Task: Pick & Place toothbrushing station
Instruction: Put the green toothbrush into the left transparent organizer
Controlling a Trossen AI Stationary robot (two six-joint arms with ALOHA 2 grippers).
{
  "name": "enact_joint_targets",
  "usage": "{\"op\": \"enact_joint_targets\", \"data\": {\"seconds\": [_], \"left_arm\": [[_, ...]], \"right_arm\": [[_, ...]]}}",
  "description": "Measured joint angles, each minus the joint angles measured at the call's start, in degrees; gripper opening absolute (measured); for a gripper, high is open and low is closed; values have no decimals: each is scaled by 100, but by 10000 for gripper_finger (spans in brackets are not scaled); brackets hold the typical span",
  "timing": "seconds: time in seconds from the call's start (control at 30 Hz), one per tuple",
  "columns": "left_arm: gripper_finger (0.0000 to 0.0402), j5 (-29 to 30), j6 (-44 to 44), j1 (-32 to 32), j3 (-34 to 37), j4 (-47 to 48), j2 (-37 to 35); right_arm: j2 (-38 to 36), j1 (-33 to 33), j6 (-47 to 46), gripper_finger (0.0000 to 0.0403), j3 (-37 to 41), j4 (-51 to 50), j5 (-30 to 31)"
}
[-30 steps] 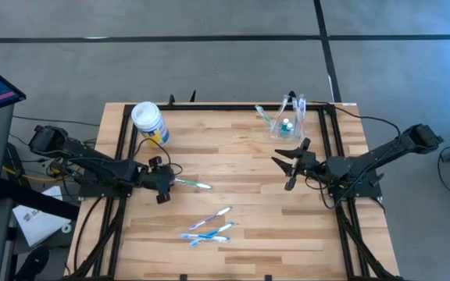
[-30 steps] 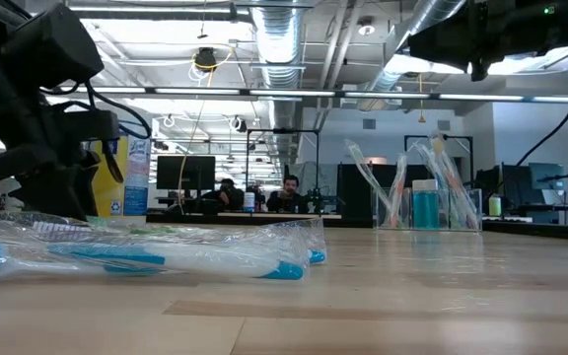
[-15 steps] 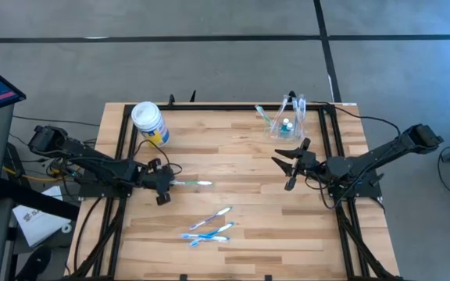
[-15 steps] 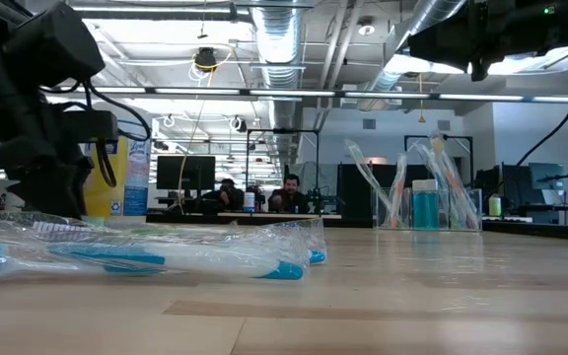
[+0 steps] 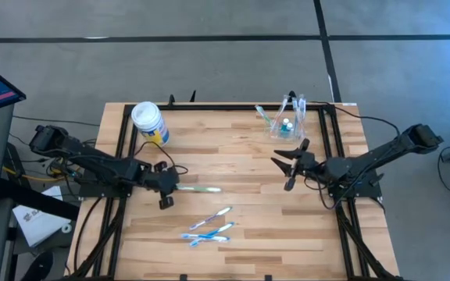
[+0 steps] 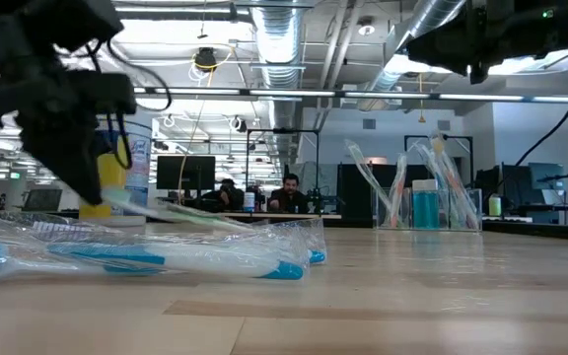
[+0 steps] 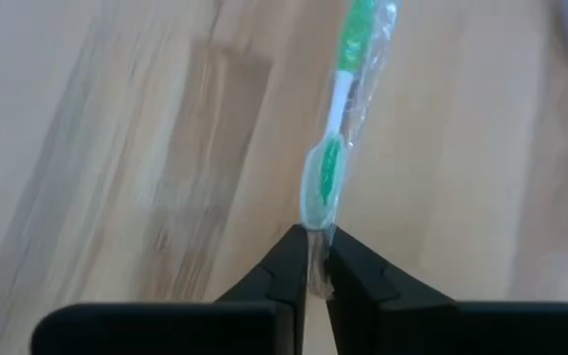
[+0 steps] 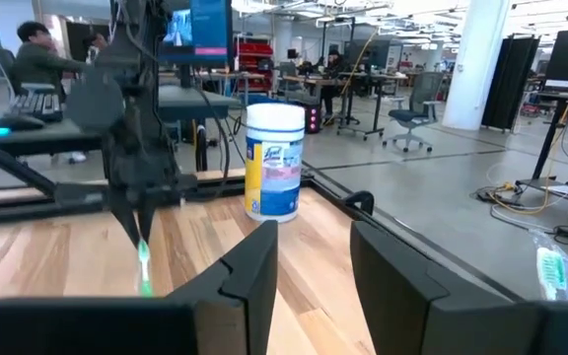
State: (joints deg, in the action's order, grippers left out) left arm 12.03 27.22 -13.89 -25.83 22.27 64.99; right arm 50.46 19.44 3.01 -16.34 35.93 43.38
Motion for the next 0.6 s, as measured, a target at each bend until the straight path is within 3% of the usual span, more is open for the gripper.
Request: {"op": "enact_joint_targets", "data": {"seconds": [0.3,0.6], "left_arm": [[8,-87,0,0,-831,-23,-2],[1,18,-452,-48,-1497,-66,-9]], "right_arm": [[571,0,261,120,-317,-27,-156],[1547,2,212,120,-1260,-1014,-176]]}}
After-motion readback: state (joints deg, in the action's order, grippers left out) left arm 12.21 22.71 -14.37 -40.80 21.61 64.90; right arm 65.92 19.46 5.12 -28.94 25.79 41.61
